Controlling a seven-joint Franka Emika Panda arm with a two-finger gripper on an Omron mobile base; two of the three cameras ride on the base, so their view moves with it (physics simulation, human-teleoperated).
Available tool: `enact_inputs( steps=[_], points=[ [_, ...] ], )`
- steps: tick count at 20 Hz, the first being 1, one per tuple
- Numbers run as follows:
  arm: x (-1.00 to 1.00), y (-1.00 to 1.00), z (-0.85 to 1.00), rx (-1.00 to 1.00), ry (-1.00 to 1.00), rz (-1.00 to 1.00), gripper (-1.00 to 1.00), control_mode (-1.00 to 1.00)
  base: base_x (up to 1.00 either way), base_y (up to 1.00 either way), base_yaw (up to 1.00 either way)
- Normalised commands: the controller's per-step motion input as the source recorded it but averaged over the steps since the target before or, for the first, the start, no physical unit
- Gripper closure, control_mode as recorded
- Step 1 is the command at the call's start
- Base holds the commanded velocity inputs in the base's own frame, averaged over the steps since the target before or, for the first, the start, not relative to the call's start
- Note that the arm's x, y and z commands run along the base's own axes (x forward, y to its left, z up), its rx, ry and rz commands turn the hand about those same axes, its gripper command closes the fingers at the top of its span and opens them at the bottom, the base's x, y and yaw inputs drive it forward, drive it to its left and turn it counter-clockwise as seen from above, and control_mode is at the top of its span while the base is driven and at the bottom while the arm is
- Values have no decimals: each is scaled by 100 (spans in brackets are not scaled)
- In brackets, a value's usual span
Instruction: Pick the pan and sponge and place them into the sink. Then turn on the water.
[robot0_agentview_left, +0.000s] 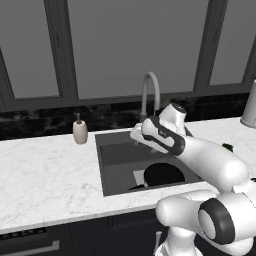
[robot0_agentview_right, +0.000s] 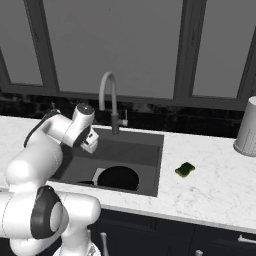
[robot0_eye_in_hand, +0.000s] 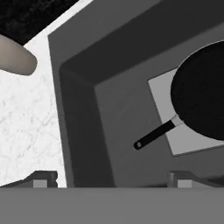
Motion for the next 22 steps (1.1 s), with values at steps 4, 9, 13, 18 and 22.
enact_inputs(
  steps=[4, 9, 13, 18, 22],
  points=[
    [-18, 0, 0, -14, -3, 3, -100, -100, 0, 0, 0],
    [-19, 0, 0, -22, 0, 0, -100, -100, 0, 0, 0],
    [-10, -8, 8, -25, 2, 0, -100, -100, 0, 0, 0],
    [-2, -31, 24, -22, 12, 1, -100, -100, 0, 0, 0],
    [-1, -44, 19, -23, 18, 0, -100, -100, 0, 0, 0]
  ],
)
